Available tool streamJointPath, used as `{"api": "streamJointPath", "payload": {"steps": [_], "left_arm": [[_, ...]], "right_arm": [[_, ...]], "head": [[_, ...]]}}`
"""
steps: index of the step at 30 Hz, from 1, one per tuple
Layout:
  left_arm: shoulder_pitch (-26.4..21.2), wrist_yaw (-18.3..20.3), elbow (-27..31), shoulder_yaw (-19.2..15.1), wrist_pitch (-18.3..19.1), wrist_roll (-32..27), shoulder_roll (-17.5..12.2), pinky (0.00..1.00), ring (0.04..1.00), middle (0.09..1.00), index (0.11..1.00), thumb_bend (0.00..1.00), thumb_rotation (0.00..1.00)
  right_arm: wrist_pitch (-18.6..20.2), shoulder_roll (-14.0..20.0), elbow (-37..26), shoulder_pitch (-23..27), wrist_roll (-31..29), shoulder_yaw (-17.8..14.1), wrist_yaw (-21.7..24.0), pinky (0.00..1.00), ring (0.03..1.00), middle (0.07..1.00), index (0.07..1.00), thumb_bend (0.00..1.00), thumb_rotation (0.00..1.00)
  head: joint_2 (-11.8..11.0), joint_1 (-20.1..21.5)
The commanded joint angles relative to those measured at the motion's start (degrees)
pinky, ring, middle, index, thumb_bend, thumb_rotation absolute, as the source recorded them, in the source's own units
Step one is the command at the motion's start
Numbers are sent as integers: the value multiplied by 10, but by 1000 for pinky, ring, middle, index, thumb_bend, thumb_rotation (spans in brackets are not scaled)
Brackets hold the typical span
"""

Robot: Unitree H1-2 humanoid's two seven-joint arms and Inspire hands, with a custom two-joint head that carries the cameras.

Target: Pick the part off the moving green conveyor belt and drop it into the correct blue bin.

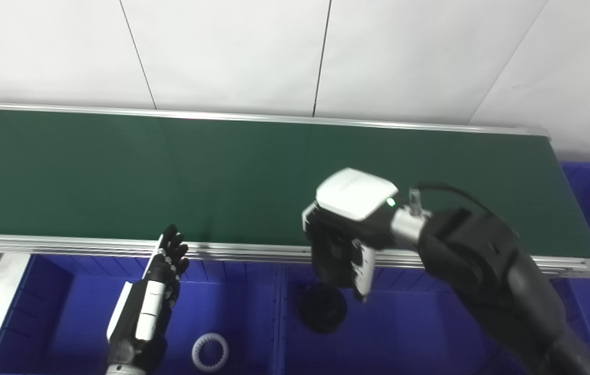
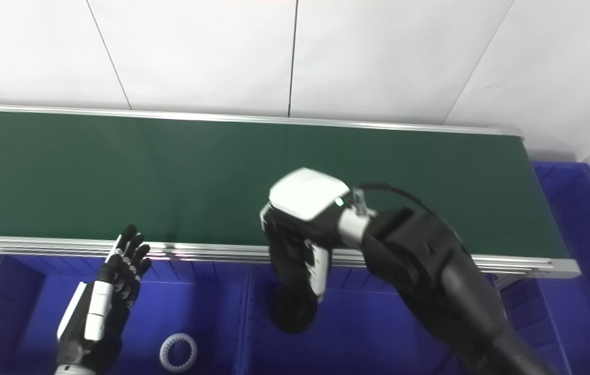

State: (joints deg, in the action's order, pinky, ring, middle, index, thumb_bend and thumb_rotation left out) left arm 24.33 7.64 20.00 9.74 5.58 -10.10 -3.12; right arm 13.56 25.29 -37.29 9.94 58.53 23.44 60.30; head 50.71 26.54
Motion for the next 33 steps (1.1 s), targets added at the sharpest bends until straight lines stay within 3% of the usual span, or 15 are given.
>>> {"api": "streamJointPath", "payload": {"steps": [1,4,6,8,14,15,17,18,19,22,27,33], "left_arm": [[-7,5,32,-2,11,-12,0,1000,1000,1000,1000,628,892],[-8,5,43,-3,23,-13,-1,1000,1000,1000,1000,625,890],[-7,5,48,-3,28,-15,-1,1000,1000,1000,1000,628,896],[-5,4,55,-4,35,-18,0,1000,1000,1000,1000,622,901],[1,4,63,-7,40,-16,0,1000,1000,1000,1000,608,916],[1,4,63,-6,40,-15,0,1000,1000,1000,1000,611,916],[3,5,65,-6,42,-16,1,1000,1000,1000,1000,613,916],[4,5,66,-6,44,-17,1,1000,1000,1000,1000,612,916],[4,4,66,-6,45,-17,2,1000,1000,1000,1000,609,916],[6,3,69,-3,48,-13,3,1000,1000,1000,1000,601,927],[9,1,74,-1,54,-14,6,1000,1000,1000,1000,591,928],[8,1,74,1,57,-9,7,1000,1000,1000,1000,589,924]], "right_arm": [[-5,-10,-22,-32,19,-17,-42,277,368,458,546,510,0],[-31,-13,-15,-76,47,-21,-74,257,356,454,548,509,0],[-48,-13,-4,-101,63,-22,-105,240,393,498,502,516,0],[-59,-16,7,-122,74,-25,-135,306,396,459,541,516,4],[-73,-29,42,-162,100,-34,-212,390,479,470,518,525,11],[-73,-33,46,-166,104,-35,-220,416,507,546,504,523,96],[-70,-41,52,-175,114,-37,-232,434,527,591,497,522,141],[-67,-46,52,-177,120,-36,-229,447,540,612,580,723,245],[-64,-50,51,-178,130,-35,-223,463,554,632,624,822,316],[-61,-66,46,-190,153,-32,-209,597,676,732,725,983,520],[-56,-94,36,-218,168,-37,-213,807,824,840,807,1000,640],[-57,-123,24,-242,166,-50,-209,843,847,869,846,1000,706]], "head": [[2,-2],[6,-5],[8,-9],[9,-11],[12,-16],[12,-16],[12,-17],[12,-18],[12,-18],[13,-22],[14,-26],[13,-29]]}}
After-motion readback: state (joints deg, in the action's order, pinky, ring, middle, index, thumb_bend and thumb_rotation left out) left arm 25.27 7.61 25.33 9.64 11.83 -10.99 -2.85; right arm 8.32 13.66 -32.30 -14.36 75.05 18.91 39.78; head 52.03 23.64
